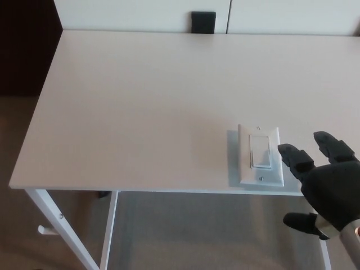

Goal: The robot walk towards a table in front and then clicks the light switch button using the right hand's index finger

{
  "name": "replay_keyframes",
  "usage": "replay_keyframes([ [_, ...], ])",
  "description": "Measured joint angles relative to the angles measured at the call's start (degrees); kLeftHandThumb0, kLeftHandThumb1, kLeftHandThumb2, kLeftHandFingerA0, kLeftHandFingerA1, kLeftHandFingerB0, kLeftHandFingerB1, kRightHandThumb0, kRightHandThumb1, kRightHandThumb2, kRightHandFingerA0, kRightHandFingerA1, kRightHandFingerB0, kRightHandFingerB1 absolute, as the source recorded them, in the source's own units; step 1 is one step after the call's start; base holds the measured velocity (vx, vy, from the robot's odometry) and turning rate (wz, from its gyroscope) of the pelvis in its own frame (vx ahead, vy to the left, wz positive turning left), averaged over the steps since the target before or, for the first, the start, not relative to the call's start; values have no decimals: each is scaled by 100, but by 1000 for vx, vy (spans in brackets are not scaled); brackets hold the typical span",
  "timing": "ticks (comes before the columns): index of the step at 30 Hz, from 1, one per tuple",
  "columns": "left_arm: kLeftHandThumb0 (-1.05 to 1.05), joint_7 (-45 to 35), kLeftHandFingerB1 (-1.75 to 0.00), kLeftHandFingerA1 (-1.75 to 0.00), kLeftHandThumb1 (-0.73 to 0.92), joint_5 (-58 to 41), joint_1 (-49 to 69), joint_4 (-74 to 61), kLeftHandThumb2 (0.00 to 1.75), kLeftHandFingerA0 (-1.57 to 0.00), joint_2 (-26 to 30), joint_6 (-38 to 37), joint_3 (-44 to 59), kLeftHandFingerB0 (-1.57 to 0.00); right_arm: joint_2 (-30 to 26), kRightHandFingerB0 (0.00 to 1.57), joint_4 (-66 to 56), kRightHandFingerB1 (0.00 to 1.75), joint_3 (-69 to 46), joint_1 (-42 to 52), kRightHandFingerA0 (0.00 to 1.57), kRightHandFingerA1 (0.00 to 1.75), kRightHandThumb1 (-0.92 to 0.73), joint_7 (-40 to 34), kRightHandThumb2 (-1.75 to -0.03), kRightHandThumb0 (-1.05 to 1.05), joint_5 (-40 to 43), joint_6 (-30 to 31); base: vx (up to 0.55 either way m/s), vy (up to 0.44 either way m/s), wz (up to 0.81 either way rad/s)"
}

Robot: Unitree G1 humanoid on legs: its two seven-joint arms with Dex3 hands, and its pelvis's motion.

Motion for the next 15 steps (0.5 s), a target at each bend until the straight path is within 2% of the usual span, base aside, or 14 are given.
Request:
replay_keyframes([
  [12, -23, 38, -41, -47, 57, 53, -29, -5, 56, -66, 53, 2, -46, -46, -92, 17, -46, 2, 256, 0, 0, 3, -67, 1, -101, -102, -28, 305, 0, 0, 0],
  [13, -33, 39, -49, -55, 48, 56, -34, -7, 69, -61, 54, 3, -48, -42, -98, 14, -46, 0, 268, 0, 0, 6, -68, 1, -102, -101, -28, 321, 0, 0, 0],
  [14, -32, 40, -49, -55, 48, 60, -38, -10, 69, -61, 57, 4, -50, -42, -103, 9, -48, 5, 284, -2, 0, 13, -64, 1, -101, -95, -29, 343, 0, 0, 0],
  [15, -32, 41, -49, -55, 48, 63, -41, -22, 69, -61, 59, 4, -51, -42, -106, 9, -56, 5, 305, -9, 0, 13, -64, 1, -101, -95, -30, 367, 0, 0, 0],
])
